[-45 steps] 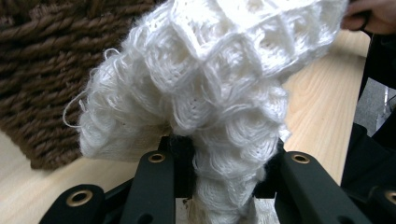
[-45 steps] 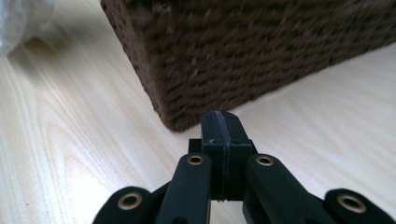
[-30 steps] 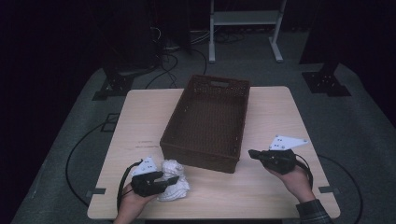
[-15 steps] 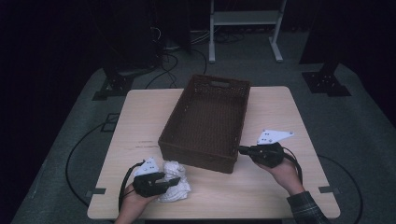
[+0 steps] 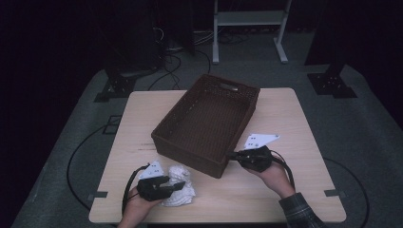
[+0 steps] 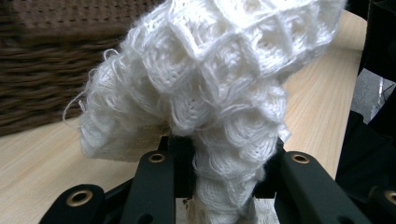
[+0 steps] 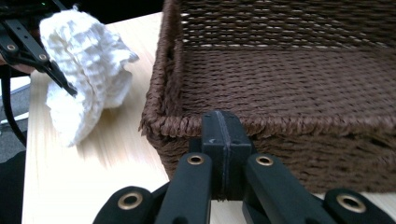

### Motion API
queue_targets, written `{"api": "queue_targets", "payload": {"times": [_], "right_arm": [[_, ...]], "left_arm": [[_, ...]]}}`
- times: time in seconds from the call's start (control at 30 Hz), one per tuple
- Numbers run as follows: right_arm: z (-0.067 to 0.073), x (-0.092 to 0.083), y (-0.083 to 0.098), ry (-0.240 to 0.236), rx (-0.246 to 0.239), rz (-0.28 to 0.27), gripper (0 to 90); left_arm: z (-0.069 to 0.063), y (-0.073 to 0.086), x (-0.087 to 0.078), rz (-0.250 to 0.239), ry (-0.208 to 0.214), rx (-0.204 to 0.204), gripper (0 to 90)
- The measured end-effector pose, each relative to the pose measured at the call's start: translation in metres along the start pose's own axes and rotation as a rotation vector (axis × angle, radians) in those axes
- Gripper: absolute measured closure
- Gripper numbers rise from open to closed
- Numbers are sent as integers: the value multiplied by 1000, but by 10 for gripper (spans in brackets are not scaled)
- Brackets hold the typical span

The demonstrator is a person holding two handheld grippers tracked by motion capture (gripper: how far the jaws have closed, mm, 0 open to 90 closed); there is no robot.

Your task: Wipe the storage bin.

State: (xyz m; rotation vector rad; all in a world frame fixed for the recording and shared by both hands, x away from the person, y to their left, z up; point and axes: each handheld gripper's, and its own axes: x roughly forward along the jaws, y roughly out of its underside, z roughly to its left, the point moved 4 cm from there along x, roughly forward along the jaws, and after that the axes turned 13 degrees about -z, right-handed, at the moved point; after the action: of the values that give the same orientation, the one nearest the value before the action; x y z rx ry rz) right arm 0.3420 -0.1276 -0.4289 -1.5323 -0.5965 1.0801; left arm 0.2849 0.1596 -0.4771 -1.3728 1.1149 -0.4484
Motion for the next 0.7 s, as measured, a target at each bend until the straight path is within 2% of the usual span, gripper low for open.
{"api": "queue_targets", "payload": {"times": [0.27,0.53,0.7], "right_arm": [[14,26,-7,-37,-19,-9,897],[25,48,-15,-53,-41,1,896],[31,61,-19,-65,-32,-1,894]], "left_arm": [[0,0,1,7,5,3,672],[0,1,2,14,9,3,672],[0,2,1,15,10,-5,672]]}}
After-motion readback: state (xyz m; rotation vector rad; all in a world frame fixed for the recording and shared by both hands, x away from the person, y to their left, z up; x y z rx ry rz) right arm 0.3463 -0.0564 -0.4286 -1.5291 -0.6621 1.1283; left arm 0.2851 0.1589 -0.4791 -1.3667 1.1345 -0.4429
